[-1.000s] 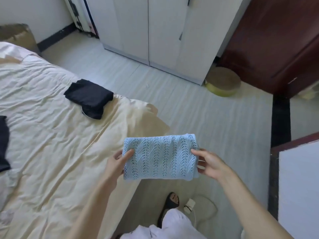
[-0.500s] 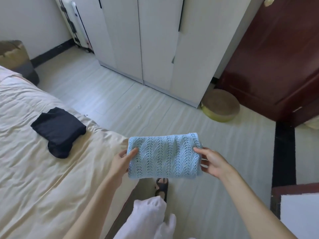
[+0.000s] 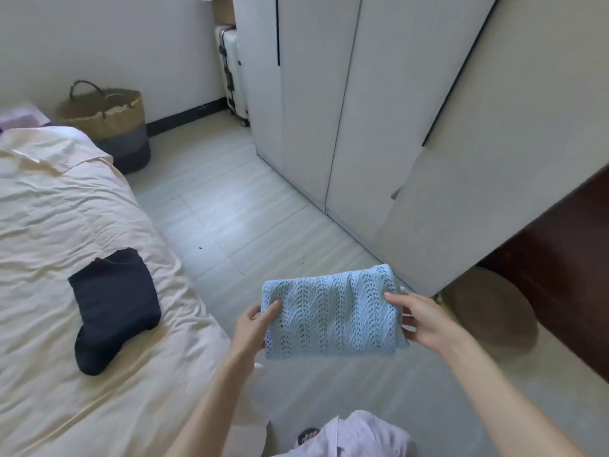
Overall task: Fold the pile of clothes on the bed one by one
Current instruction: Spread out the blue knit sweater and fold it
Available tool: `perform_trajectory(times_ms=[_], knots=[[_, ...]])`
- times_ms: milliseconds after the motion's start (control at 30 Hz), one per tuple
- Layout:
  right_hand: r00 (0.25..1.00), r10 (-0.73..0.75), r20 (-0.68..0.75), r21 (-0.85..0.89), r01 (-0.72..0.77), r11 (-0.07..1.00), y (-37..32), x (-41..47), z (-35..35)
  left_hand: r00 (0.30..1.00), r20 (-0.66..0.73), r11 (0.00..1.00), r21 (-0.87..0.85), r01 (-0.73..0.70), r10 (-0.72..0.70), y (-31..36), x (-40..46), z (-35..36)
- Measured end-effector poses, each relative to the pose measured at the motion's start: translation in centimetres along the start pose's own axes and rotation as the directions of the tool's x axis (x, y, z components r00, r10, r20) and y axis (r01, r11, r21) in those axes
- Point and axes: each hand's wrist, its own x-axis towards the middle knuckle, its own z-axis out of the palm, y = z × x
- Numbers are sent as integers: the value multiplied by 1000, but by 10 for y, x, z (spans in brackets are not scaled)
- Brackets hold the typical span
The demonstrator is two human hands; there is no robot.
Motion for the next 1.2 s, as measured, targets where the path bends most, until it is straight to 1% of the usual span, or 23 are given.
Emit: perform_trajectory(times_ms=[133,233,367,467,567,667,833,933,1033,1100,1200], knots=[[991,3,135,-137,15,990,-62,63,21,993,-116,995,-96,3,-14,28,35,12],[973,12,231,-234,44,971,-108,109,45,976,-218,983,-181,-16,-25,51,60,19],[933,42,358,-376,103,921,-172,159,90,923,-381,953,-297,-65,-56,81,82,20],[886,57,459,-491,200,848,-214,190,140,881,-460,909,-406,-95,-113,95,92,13],[832,82,548,-565,296,770,-242,210,204,849,-496,852,-510,-116,-181,103,102,-2],[783,109,613,-609,381,695,-256,224,278,810,-527,785,-603,-143,-257,108,119,-27],[704,152,694,-649,521,554,-263,250,413,779,-521,669,-720,-182,-348,117,166,-95],[679,158,716,-658,582,478,-264,266,500,769,-507,604,-771,-202,-389,123,202,-149],[659,179,731,-665,628,405,-263,277,583,743,-505,540,-809,-232,-439,133,234,-203],[630,184,754,-647,667,369,-263,283,641,728,-519,496,-821,-282,-447,140,255,-239],[570,178,802,-594,731,335,-265,287,718,691,-560,468,-812,-348,-458,154,282,-282]])
